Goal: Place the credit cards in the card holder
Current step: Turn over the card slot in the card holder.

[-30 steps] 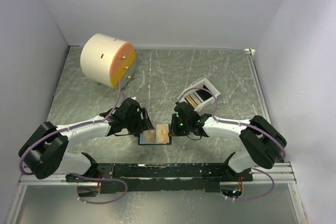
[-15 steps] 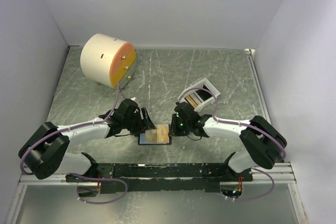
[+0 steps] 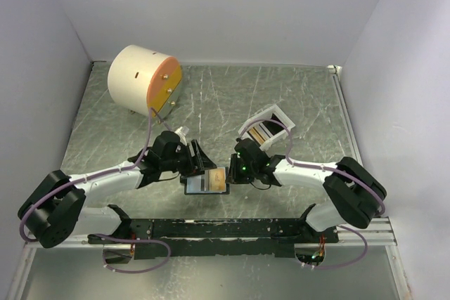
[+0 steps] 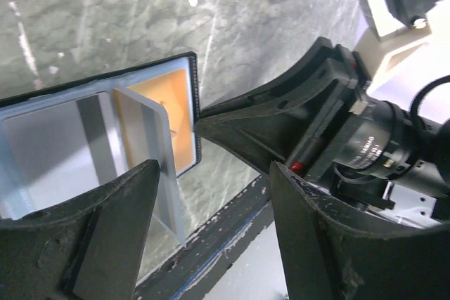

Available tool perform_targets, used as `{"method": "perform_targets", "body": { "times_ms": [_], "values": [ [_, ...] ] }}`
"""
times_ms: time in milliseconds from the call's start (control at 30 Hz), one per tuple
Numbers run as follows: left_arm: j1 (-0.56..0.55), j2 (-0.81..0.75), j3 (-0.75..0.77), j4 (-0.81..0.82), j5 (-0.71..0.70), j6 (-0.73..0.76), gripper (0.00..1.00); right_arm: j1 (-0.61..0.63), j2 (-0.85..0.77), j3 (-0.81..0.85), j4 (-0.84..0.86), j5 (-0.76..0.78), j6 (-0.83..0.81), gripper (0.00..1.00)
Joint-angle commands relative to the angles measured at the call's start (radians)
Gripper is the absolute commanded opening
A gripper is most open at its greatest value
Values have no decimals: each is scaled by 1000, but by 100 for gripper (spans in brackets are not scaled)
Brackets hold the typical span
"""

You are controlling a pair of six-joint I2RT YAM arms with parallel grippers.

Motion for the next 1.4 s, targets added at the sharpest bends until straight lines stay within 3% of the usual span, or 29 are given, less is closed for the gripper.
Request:
{"method": "perform_targets", "body": {
  "times_ms": [0,500,767,900,1033,1200,1267,1367],
  "values": [
    [-4,4,13,75,63,-19,74,10,-18,-31,-55,26,3,21],
    [-54,122,64,142,79,-16,73,11,-133,0,-152,133,-20,31],
    [-57,20,101,-70,-70,53,73,11,-243,-2,-162,158,-63,34],
    [-55,-45,136,-299,-242,78,75,10,-239,27,-148,129,-87,34],
    [-56,-103,112,-363,-312,87,78,15,-212,26,-95,92,-52,35],
    [-40,-129,63,-313,-288,100,82,45,-130,60,-79,79,-37,40],
    [-34,-127,39,-265,-255,101,90,60,-100,79,-86,89,-37,43],
    [-26,-109,12,-211,-222,98,91,75,-58,108,-114,106,-39,44]
  ]
}}
